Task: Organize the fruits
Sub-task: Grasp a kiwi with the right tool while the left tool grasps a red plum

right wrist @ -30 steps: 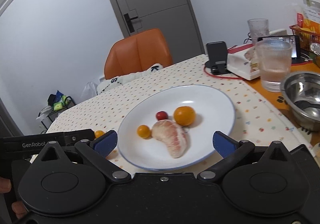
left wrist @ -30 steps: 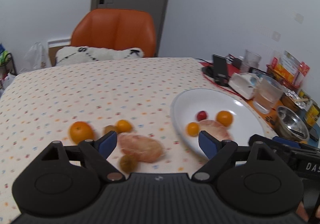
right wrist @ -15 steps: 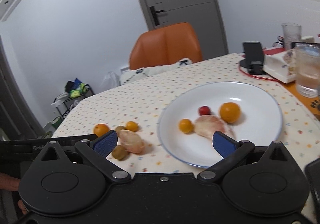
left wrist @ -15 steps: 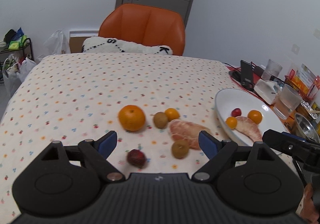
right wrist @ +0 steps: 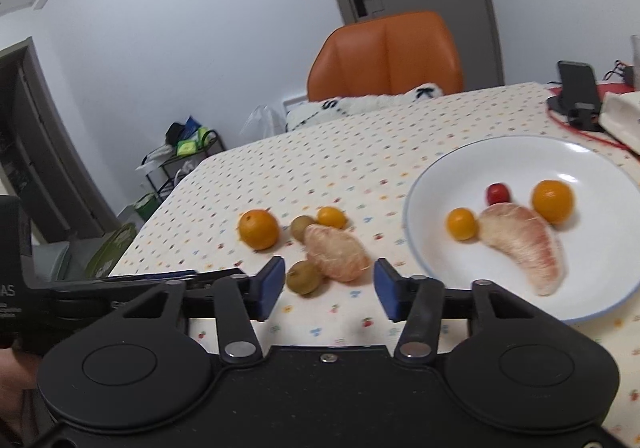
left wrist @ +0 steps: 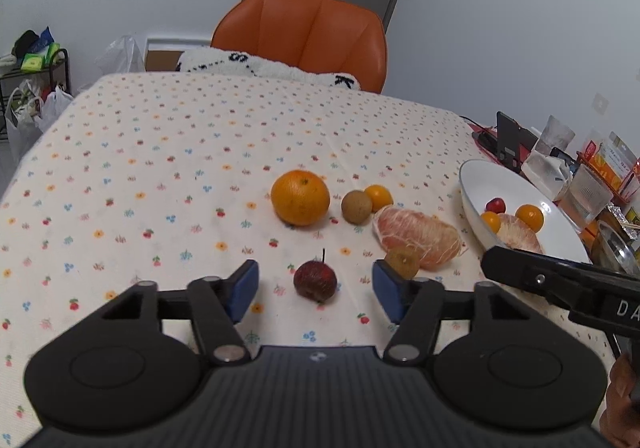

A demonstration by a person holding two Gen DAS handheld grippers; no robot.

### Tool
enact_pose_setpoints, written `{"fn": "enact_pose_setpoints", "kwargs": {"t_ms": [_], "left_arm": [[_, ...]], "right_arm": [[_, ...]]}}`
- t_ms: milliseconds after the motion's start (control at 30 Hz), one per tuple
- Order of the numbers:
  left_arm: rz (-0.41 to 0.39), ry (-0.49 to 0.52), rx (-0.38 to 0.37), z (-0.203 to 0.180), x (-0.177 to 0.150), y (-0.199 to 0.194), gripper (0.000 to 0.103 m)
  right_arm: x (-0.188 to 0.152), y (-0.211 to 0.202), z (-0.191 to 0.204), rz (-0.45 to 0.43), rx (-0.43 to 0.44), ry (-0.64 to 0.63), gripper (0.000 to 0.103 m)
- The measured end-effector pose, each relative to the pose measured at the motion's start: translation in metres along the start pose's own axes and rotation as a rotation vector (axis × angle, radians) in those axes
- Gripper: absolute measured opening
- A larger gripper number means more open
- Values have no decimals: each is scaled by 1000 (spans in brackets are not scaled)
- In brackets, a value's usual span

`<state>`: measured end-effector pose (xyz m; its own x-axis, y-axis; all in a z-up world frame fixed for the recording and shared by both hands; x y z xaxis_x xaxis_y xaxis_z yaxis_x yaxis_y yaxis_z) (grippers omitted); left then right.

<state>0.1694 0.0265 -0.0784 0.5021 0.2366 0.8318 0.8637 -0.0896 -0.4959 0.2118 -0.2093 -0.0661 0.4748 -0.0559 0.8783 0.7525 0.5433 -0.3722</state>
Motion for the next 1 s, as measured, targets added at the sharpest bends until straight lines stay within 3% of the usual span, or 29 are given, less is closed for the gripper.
{"fn": "enact_pose_setpoints", "kwargs": {"t_ms": [167,233,300,633,733,833,1000], "left_arm": [[2,0,-4,2,-6,8,50],[-3,8,-6,3,-6,9,41],[0,0,-13,6,-5,11,23],[-7,-13,3,27,2,-2,23],[-10,-17,2,29,4,-4,23],[-11,-14,1,28,6,-5,23],[-19,-5,-4,19,10,-7,23]], "right_arm": [[-2,8,7,18,8,-8,46],[-3,12,8,31,8,-6,44],[-5,17,11,44,11,-10,44],[-9,47,28,72,19,-55,44],[-12,54,31,80,9,-70,38],[-14,57,30,92,12,-55,23],[-15,45,27,77,39,-41,22]]}}
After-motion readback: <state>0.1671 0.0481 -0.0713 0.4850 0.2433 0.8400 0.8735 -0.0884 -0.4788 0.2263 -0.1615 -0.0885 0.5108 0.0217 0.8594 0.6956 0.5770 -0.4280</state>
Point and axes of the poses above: each gripper's, at about its wrist camera, not at the fingertips, and y roughly the way its jaws point, z to its left, x to its top, the point moved 2 cm from there along y, roughly the way its jaws point, and after that the axes turned 9 degrees about -z, right-handed, at the moved point
